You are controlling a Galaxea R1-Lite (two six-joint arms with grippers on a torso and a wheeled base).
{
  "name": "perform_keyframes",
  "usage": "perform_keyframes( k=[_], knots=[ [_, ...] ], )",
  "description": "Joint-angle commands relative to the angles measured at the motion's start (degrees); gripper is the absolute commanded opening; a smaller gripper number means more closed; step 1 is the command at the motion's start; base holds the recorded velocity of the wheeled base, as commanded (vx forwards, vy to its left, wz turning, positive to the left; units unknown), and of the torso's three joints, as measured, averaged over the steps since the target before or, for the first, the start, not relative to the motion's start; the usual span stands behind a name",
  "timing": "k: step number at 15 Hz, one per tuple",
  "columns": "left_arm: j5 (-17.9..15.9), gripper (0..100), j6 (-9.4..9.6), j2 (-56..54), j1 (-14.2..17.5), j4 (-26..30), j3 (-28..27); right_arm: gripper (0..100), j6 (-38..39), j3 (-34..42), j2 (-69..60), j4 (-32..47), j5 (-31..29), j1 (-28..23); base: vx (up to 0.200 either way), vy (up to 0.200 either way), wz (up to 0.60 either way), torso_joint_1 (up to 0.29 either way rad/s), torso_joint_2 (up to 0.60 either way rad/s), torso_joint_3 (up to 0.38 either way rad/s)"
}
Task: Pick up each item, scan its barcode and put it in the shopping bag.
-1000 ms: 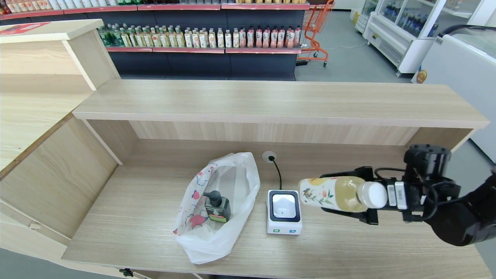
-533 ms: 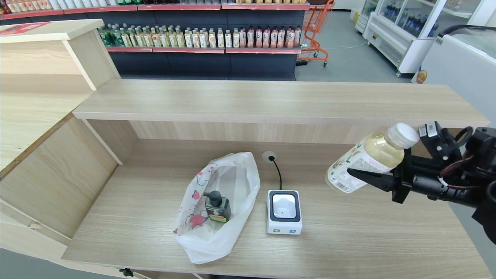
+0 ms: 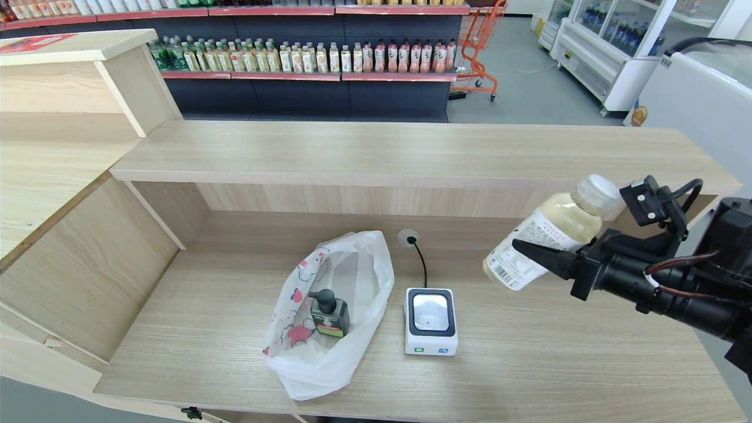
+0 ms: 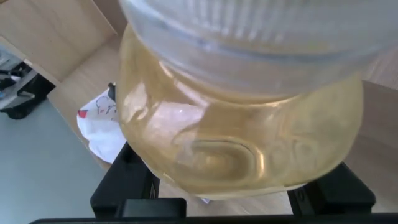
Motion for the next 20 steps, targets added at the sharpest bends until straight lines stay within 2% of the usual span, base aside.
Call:
perform_keyframes(
  k=[1,5,7,10,14,16,18,20],
  knots=[
    [0.0,100,0.02,0.0,-0.1,0.0,0.0,0,0.0,1.6,-1.0,0.0,0.0,0.2,0.0,0.0,0.0,0.0,0.0,0.0],
    [0.0,100,-0.16,0.0,0.0,0.0,0.0,0,2.5,1.2,-0.5,0.9,-0.1,0.9,0.0,0.2,0.0,0.002,0.0,0.002],
    [0.0,100,-0.07,0.0,0.0,0.0,0.0,0,2.5,0.2,-0.9,4.7,-0.1,2.1,0.0,0.2,0.0,0.017,0.0,-0.002],
    [0.0,100,-0.07,0.0,-0.1,0.0,0.0,0,2.5,-0.6,0.0,6.5,-0.1,3.5,0.0,0.0,0.0,0.0,0.0,0.0],
    [0.0,100,-0.07,0.0,-0.1,0.0,0.0,0,2.0,-6.6,9.6,5.8,-3.8,4.3,0.0,0.0,0.0,0.0,0.0,0.0],
    [0.0,100,-0.07,0.0,-0.1,0.0,0.0,0,0.4,-8.6,14.7,3.3,-3.7,4.7,0.0,0.0,0.0,0.0,0.0,0.0],
    [0.0,100,-0.07,0.1,-0.1,0.0,0.0,0,-4.0,-8.4,19.9,-2.6,-3.3,6.0,0.0,0.0,0.0,0.0,0.0,0.0],
    [0.0,100,-0.07,0.0,-0.1,0.0,0.0,0,-5.0,-10.5,25.3,-6.5,-3.7,7.3,0.0,0.0,0.0,0.0,0.0,0.0]
  ],
)
